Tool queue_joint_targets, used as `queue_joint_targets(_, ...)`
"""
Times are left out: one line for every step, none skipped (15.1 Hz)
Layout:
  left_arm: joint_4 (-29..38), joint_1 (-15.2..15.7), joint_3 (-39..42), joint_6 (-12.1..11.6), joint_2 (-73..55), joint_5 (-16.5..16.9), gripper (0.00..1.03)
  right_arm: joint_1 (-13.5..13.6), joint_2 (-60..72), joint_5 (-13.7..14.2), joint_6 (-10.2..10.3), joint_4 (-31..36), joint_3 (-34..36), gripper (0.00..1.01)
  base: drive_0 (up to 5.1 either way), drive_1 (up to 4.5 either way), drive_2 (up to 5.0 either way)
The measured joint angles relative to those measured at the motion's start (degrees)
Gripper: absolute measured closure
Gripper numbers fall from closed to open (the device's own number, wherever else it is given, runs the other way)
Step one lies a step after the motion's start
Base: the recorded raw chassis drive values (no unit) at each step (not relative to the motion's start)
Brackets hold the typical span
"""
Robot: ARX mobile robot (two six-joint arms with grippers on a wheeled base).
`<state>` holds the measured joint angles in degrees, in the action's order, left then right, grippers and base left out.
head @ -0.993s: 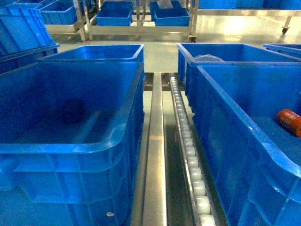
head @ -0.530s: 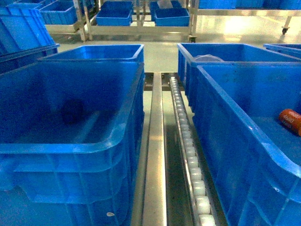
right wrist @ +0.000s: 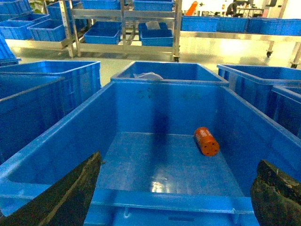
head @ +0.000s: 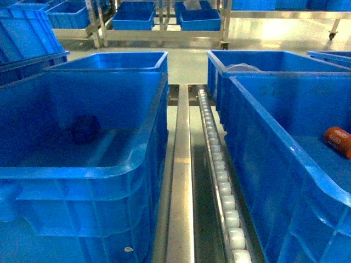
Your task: Sort blue parts and orange caps into right shelf containers
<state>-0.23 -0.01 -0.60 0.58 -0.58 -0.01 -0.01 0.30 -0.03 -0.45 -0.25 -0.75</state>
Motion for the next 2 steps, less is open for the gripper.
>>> queue_joint_targets(0.0, 0.0, 0.0, 0.0, 0.0, 0.0, 0.05, 0.0, 0.0, 0.0, 0.0, 0.0, 0.0, 0.03, 0.0, 0.0, 0.0)
queue_joint_targets(0.0, 0.0, 0.0, 0.0, 0.0, 0.0, 0.05, 0.0, 0.0, 0.0, 0.0, 0.0, 0.0, 0.03, 0.0, 0.0, 0.0)
